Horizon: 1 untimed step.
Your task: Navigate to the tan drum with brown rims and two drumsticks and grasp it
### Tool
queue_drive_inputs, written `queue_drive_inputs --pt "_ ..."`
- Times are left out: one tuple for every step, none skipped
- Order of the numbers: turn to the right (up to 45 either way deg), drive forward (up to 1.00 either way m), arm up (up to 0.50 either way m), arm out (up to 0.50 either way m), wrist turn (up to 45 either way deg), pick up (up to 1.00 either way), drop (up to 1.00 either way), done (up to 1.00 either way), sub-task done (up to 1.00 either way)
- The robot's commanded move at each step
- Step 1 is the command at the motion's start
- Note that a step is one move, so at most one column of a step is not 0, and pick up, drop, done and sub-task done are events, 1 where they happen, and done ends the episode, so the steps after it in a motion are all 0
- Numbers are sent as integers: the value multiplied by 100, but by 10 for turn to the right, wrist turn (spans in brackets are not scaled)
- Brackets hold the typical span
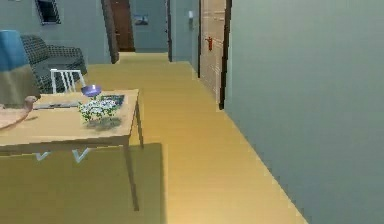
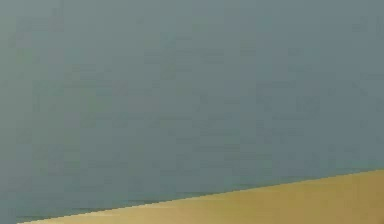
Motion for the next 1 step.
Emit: queue_drive_inputs --pt "30 0 0 0 0 0 0 0 0"
